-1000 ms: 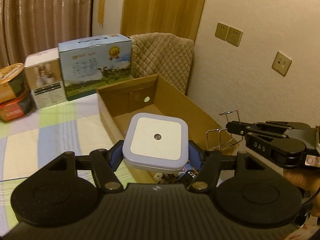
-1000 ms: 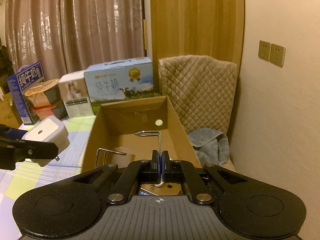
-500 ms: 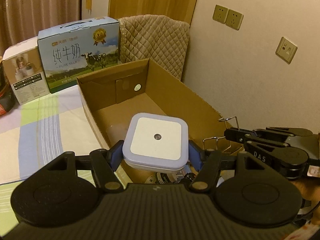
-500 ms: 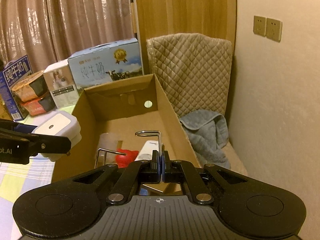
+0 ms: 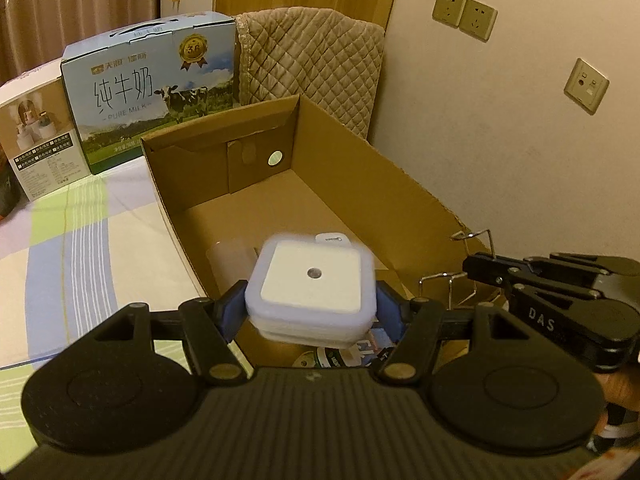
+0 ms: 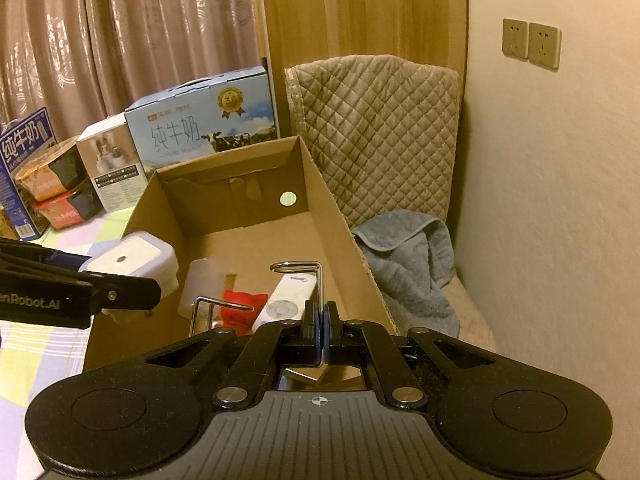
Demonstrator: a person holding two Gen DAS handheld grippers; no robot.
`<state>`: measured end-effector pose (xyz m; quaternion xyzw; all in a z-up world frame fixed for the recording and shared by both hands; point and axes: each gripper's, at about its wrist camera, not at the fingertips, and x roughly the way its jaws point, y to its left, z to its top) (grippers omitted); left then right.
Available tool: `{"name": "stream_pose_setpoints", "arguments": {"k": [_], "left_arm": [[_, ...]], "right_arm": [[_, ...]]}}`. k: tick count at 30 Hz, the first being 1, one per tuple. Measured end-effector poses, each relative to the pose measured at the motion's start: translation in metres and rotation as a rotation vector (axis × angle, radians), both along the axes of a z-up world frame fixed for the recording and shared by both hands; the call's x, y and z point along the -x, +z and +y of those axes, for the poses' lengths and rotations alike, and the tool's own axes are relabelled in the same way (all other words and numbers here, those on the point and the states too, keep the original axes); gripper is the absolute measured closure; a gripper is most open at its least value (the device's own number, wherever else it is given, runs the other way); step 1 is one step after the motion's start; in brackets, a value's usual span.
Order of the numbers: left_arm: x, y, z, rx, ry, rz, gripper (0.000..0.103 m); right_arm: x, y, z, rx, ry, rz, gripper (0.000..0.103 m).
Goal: Organize rigid objects
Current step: 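Open the left tool to drop the night light while the right tool releases the holder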
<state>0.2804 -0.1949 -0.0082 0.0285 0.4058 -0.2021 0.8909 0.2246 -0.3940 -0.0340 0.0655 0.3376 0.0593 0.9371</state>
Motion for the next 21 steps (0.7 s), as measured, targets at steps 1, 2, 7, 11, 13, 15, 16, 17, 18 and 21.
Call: {"name": "stream_pose_setpoints", "arguments": {"k": [1,2,7,11,13,15,16,17,18,21], "left_arm": [[-0.001,0.001,0.0,-0.001,0.003,-0.002,0.036],[-0.001,0.003,0.0,0.001,0.001,-0.006,0.035],[0.002,0.015,0.007,0.015,0.017,-0.032,0.035],[0.007,0.022,0.018,0.019,0.032,-0.045,0.034],[0.01,0.025,0.023,0.026,0.042,-0.046,0.034],[0.012,0.026,0.027,0.033,0.053,-0.047,0.032],[0.013,0.026,0.029,0.033,0.058,-0.049,0.032],[0.014,0.026,0.031,0.032,0.062,-0.05,0.032],[0.014,0.026,0.034,0.031,0.068,-0.051,0.032],[0.016,0.026,0.041,0.034,0.083,-0.052,0.031]], "right_arm": [[0.0,0.0,0.0,0.0,-0.001,0.0,0.103],[0.0,0.0,-0.001,-0.001,-0.002,-0.001,0.103],[0.0,0.001,-0.002,-0.002,-0.003,-0.004,0.103],[0.0,0.002,0.0,-0.006,0.001,-0.004,0.103],[0.0,0.002,0.002,-0.009,0.006,-0.002,0.103],[-0.001,0.002,0.005,-0.01,0.012,-0.001,0.103],[-0.001,0.002,0.007,-0.011,0.016,-0.001,0.103],[-0.001,0.002,0.008,-0.013,0.02,0.001,0.103],[-0.001,0.001,0.01,-0.014,0.024,0.002,0.103],[-0.002,-0.001,0.014,-0.016,0.036,0.009,0.103]]}}
